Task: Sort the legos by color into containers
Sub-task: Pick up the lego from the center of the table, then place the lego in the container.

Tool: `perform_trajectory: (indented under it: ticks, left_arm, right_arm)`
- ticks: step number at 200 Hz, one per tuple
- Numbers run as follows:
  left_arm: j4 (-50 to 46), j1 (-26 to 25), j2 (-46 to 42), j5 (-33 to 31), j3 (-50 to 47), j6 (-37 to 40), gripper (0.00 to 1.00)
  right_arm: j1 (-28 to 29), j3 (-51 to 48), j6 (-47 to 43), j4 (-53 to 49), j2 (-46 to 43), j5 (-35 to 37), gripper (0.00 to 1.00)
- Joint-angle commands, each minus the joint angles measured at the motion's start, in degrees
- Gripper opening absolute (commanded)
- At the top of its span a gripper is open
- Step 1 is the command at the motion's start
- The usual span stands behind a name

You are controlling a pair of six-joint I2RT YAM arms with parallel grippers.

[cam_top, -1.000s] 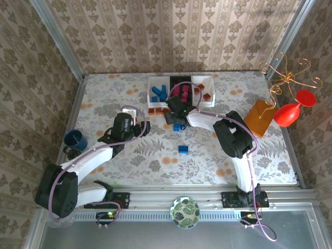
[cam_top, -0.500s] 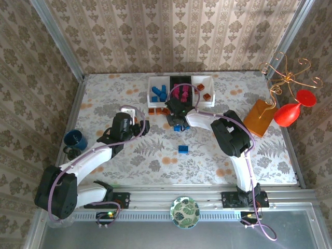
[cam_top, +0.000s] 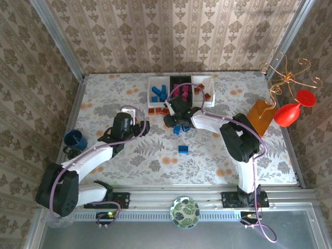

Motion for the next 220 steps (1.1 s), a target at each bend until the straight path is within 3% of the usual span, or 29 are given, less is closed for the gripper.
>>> perform_trajectory:
  ticks: [1, 40, 71, 133, 161, 189, 220]
  left_arm:
    - [0.9, 0.3, 0.3, 0.4, -1.1, 0.3, 0.81]
    - [1.0, 0.3, -0.6, 0.9, -1.2, -0.1, 0.81]
    - [1.3, 0.3, -0.7, 2.1, -1.0, -0.7, 0.81]
    - [0.7, 0.2, -3.3, 4.1, -2.0, -2.1, 0.81]
    - [-0.3, 0.0, -4.4, 4.3, -2.1, -2.1, 0.81]
    - [-0.9, 0.0, -5.5, 3.5, -2.6, -1.8, 0.81]
    - [-0.7, 0.2, -5.5, 2.5, -3.0, -1.4, 0.81]
  right_arm:
    - [-0.5, -0.4, 0.1, 1.4, -4.0, -2.2, 0.38]
    - [-4.8, 1.0, 2.7, 2.7, -5.8, 0.4, 0.38]
    - [-9.1, 5.9, 6.5, 5.3, -1.5, 1.8, 0.39]
    - [-12.5, 27.0, 6.7, 0.2, 14.1, 6.6, 0.42]
    - [-13.1, 35.1, 5.1, -4.2, 17.8, 9.1, 0.48]
    - [-13.0, 33.5, 4.0, -4.2, 14.3, 9.2, 0.55]
    - [-11.8, 20.2, 3.9, 1.1, 3.7, 6.2, 0.66]
